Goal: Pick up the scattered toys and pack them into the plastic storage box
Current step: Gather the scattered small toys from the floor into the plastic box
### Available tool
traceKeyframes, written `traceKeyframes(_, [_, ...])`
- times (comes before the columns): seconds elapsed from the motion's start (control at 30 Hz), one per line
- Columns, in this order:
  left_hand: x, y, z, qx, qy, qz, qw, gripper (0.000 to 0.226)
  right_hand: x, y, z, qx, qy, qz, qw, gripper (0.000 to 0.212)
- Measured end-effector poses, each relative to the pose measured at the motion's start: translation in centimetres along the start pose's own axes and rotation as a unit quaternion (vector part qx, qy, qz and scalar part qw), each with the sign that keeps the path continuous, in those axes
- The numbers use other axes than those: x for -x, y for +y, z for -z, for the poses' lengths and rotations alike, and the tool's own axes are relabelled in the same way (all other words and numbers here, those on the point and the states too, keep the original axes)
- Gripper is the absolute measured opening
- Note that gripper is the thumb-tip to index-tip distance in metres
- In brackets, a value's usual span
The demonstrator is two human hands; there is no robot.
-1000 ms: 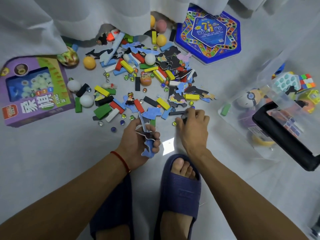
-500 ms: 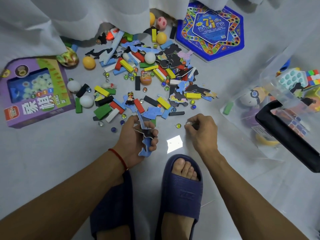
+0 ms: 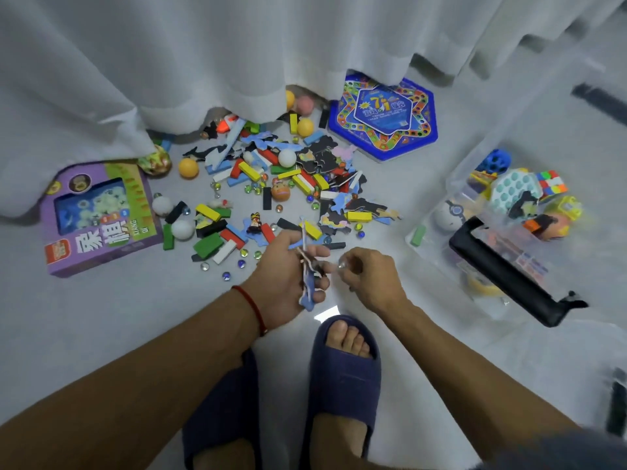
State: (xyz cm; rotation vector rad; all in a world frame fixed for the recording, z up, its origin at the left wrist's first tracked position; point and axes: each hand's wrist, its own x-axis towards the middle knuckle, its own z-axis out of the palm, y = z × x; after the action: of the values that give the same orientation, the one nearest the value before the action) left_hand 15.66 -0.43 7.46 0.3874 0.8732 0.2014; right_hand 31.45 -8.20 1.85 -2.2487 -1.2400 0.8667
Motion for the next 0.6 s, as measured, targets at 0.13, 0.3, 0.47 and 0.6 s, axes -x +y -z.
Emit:
traceKeyframes(0.13, [2.5,3.0,-8.7,-0.045,-0.111,-0.009,0.993,0.031,6.0,-3.0,9.8,-0.53,-0.006,-0.171,0.831,0.015])
traceKeyframes(0.3, [2.2,3.6,-21.3,-0.165,-0.14,-0.025,0.976,0.014,8.5,-0.9,23.8,-0.62,0.141,-0.177,0.752,0.013])
traceKeyframes(0.47, [1.7,3.6,-28.0,-0.227,-0.105,-0.047,0.967,0.027,7.7,2.6,28.3,-0.601,0.25,-0.254,0.716,0.021])
traceKeyframes(0.6, [2.0,4.5,-28.0,-0.303,-0.059,-0.145,0.94,0.024,7.9,2.7,28.6,-0.613,0.239,-0.268,0.704,0.038])
